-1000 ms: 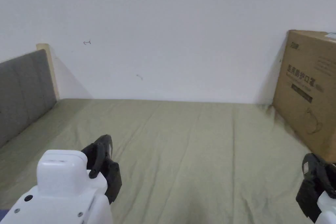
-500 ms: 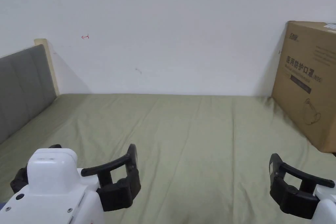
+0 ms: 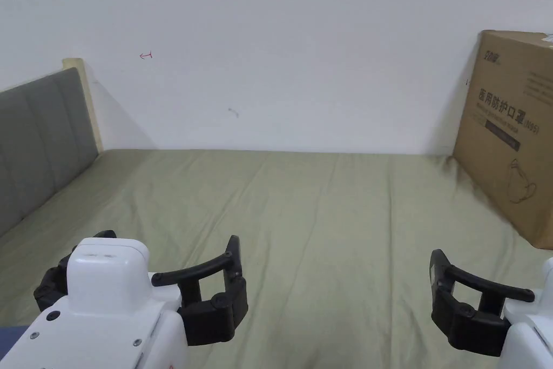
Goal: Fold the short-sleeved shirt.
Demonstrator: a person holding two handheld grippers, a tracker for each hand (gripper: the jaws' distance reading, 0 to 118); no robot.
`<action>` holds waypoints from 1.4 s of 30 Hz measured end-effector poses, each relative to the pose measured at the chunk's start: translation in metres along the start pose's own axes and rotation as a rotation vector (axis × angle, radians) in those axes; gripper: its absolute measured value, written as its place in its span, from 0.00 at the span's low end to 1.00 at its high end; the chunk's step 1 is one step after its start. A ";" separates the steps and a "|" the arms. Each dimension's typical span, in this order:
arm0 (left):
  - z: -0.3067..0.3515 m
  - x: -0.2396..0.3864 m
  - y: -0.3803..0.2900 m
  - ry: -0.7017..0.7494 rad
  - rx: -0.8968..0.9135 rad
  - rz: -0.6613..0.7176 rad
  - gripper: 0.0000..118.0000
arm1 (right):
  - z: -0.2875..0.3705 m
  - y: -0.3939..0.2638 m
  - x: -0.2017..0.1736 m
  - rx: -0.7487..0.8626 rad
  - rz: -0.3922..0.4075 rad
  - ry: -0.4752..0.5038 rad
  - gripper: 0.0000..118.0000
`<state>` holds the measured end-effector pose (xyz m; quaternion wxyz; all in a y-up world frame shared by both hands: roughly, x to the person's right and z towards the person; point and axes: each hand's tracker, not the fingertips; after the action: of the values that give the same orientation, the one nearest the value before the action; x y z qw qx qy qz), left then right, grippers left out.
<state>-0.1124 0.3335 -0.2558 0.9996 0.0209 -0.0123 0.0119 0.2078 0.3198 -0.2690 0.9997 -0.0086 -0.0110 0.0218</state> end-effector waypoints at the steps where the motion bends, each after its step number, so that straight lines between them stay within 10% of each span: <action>1: 0.000 0.000 0.000 -0.003 -0.005 -0.001 1.00 | 0.000 0.000 0.000 -0.002 0.000 0.001 1.00; 42: -0.016 0.013 -0.013 -0.037 -0.144 0.035 1.00 | -0.013 -0.018 -0.003 -0.112 -0.003 -0.003 1.00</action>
<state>-0.0985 0.3212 -0.2721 0.9978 -0.0510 -0.0321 0.0281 0.2064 0.3017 -0.2822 0.9976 -0.0646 -0.0136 0.0194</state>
